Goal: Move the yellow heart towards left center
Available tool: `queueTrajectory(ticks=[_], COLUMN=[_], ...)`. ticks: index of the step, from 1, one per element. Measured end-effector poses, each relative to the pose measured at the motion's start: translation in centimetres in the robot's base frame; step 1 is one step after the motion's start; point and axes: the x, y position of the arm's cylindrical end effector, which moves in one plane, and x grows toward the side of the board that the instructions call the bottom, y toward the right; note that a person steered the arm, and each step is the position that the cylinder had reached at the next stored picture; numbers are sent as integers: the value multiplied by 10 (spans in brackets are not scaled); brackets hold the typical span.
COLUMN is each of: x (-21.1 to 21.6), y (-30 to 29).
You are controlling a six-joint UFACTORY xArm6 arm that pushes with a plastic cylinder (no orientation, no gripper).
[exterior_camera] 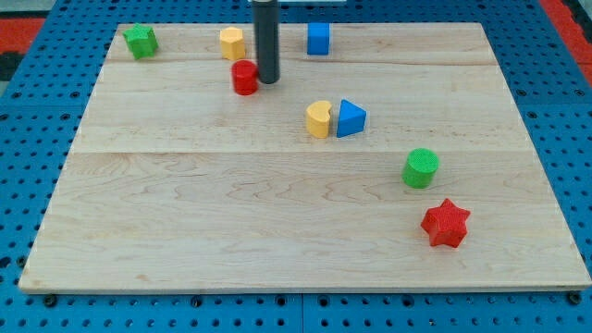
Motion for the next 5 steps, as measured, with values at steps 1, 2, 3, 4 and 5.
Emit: queueTrajectory(ticks=[1,2,3,4,5], x=[-3,4,32,61,80], y=[14,93,154,135,87])
